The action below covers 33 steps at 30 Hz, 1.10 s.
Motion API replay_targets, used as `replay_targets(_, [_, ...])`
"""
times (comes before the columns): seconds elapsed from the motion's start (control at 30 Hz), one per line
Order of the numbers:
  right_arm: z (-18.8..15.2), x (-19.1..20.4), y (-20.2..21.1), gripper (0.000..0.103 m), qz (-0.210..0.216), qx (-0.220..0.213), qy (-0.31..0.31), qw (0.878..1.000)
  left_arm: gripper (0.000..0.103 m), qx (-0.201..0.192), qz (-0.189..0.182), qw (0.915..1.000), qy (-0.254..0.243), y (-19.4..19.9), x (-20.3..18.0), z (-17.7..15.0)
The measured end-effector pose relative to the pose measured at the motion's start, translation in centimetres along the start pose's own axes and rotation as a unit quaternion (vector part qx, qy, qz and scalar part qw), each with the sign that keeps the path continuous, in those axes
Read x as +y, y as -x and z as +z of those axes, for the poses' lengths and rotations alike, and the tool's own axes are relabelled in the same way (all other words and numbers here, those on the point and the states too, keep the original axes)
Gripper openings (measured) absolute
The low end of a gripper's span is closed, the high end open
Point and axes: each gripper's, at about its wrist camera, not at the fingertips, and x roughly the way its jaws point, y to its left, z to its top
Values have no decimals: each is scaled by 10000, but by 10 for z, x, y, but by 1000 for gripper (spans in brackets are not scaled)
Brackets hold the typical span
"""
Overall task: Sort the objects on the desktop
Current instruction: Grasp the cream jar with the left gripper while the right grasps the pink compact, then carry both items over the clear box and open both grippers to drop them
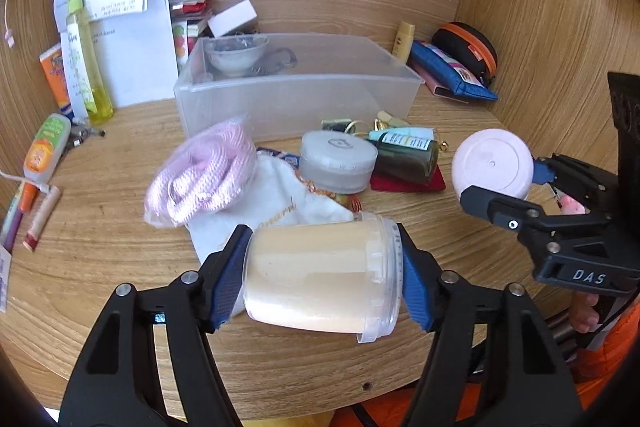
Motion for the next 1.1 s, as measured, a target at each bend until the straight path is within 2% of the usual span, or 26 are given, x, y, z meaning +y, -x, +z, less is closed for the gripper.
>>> replay_targets(0.53, [35,-11,12,61,-49,-452,-125,9989,68,-540,264,9982,92,17,16,51])
replay_targets(0.7, [48,-19,14,61,-70,-583,-194,9981,68,-692,127,9974,148,21,25,70])
replay_targets(1.1, [91,-33,-1,61,-88,-833,-225,9962,68,-987,421,9941,126,15,44,119])
